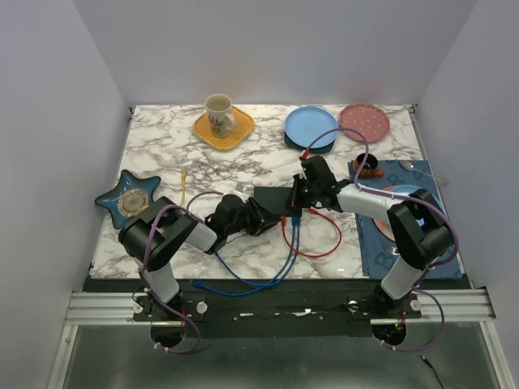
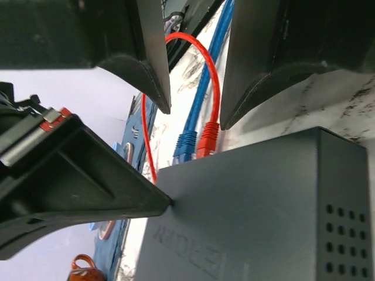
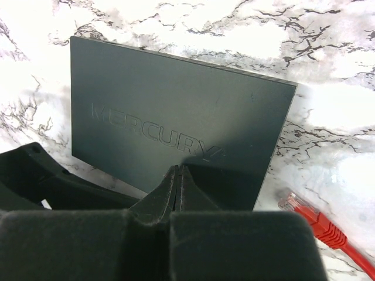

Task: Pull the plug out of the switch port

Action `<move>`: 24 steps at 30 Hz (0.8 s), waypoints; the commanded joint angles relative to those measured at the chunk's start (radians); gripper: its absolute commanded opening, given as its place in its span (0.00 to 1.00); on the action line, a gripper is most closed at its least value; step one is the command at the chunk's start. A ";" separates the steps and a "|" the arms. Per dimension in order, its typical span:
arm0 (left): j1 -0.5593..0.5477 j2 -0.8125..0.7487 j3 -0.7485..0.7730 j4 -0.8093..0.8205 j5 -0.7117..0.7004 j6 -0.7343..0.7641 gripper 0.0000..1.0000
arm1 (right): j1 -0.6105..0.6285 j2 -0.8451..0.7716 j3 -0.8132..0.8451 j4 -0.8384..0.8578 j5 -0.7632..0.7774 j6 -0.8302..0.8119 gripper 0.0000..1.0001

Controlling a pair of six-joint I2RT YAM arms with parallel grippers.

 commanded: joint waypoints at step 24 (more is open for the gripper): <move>-0.002 0.148 0.108 -0.016 -0.001 0.035 0.39 | -0.004 0.059 0.022 -0.044 0.011 -0.008 0.01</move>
